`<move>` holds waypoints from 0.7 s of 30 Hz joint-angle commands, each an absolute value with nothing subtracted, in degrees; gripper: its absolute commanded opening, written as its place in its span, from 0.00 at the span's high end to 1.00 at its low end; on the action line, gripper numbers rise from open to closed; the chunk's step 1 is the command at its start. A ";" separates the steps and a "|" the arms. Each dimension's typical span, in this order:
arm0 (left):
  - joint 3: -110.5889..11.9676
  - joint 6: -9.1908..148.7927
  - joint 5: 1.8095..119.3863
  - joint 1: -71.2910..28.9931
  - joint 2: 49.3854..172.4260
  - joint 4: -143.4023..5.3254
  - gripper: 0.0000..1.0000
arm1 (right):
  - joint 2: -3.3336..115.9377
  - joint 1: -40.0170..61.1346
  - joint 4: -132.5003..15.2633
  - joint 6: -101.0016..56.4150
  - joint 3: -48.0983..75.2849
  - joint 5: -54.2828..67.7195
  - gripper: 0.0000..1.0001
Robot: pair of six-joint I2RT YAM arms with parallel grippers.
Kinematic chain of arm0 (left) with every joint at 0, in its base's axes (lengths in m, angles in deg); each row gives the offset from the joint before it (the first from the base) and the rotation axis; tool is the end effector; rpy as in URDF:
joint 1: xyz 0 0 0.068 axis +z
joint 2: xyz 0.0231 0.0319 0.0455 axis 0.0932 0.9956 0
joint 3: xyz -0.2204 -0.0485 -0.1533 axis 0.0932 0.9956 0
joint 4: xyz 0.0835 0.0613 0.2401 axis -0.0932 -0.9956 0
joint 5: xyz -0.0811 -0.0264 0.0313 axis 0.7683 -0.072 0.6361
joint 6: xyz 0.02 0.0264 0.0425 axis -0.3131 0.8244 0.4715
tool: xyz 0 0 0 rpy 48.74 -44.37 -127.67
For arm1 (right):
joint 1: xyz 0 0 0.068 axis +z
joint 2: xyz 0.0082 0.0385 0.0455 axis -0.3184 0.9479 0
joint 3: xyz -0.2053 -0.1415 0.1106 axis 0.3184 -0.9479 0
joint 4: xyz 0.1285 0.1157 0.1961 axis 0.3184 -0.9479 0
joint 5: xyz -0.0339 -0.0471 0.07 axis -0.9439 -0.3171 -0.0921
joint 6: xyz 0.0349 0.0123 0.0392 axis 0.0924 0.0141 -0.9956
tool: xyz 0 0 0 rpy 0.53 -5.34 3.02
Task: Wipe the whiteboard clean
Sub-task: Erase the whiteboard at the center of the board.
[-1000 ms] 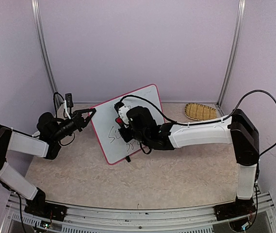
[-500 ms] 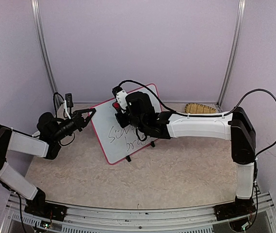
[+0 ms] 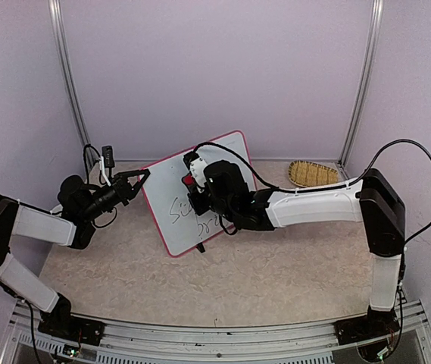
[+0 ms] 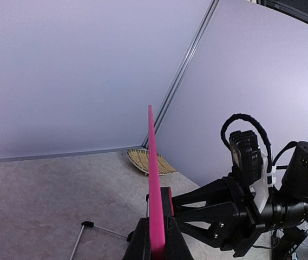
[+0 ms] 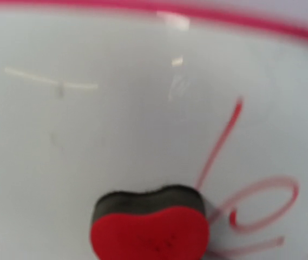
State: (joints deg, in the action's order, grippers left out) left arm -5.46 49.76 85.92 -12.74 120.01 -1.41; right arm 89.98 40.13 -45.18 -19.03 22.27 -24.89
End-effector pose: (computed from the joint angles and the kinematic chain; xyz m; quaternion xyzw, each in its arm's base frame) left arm 0.2617 -0.1061 0.2303 0.1556 0.6150 -0.4783 0.6073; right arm 0.2585 0.3973 0.2486 -0.2567 0.7565 0.1551 0.5812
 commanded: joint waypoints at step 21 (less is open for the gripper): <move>-5.84 52.72 91.95 -14.07 119.81 -2.06 1.00 | 90.53 39.26 -48.25 -18.21 24.67 -27.03 0.80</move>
